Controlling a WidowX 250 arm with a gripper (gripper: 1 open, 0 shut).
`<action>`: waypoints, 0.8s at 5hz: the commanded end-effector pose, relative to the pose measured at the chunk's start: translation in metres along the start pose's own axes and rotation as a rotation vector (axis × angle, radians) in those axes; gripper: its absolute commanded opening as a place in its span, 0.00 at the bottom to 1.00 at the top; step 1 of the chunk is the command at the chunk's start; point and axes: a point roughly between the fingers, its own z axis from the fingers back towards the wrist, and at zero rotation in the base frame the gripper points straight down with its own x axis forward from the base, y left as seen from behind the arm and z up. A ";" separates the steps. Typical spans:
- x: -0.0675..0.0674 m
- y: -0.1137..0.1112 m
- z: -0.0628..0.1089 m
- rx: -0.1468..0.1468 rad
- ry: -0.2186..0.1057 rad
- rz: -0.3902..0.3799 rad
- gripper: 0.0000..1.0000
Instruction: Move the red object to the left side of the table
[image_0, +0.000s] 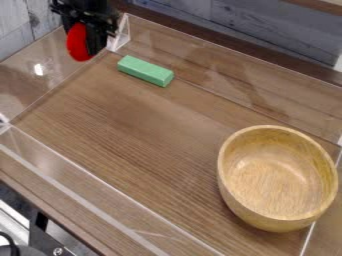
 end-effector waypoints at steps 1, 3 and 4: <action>0.008 0.006 0.004 0.015 -0.045 -0.020 0.00; 0.013 0.016 -0.003 0.001 -0.030 0.005 0.00; 0.016 0.022 -0.017 -0.008 -0.025 -0.009 0.00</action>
